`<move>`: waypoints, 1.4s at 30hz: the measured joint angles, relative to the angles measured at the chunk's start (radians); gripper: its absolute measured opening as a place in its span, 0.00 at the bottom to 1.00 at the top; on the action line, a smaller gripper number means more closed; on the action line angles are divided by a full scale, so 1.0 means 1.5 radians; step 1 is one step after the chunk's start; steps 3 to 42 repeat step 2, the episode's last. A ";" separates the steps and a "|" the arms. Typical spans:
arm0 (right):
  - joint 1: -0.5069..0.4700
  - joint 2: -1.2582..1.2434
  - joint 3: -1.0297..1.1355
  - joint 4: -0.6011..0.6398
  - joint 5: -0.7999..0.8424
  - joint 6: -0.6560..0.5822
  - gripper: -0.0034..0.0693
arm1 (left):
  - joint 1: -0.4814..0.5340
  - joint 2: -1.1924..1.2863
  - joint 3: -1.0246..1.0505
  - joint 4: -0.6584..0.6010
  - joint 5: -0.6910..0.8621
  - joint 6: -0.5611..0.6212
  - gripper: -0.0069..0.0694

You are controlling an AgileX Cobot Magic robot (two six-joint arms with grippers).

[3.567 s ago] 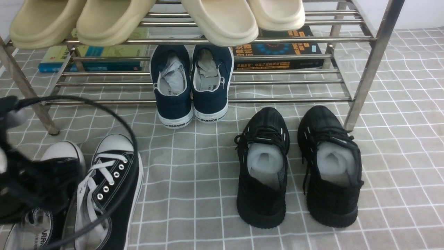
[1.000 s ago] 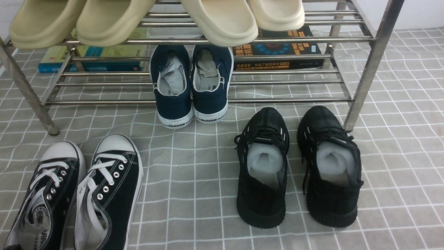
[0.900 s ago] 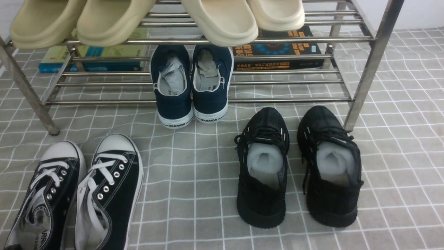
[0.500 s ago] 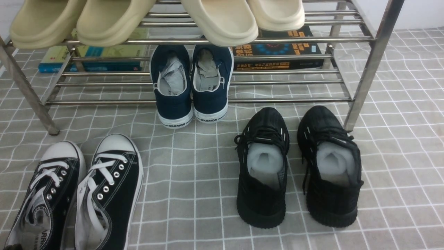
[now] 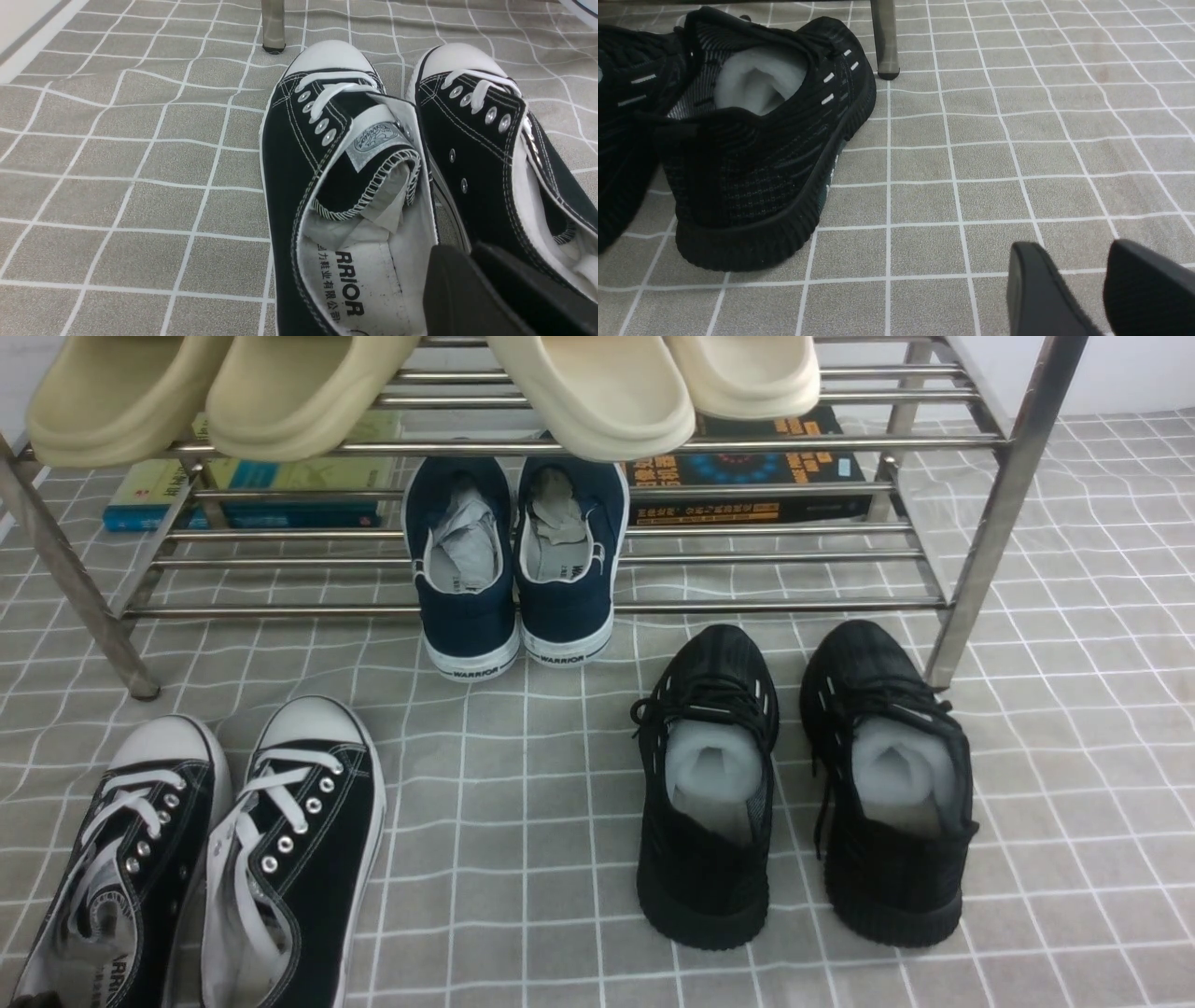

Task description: Take the shoes off the shelf with your hand from the grey coffee tablecloth.

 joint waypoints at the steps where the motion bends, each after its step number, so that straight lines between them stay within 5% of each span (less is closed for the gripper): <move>1: 0.000 0.000 0.000 0.000 0.000 0.000 0.38 | 0.000 0.000 0.000 0.000 0.000 0.000 0.19; 42: 0.000 0.000 0.000 0.000 0.000 0.000 0.38 | 0.000 0.000 0.000 0.000 -0.001 0.000 0.19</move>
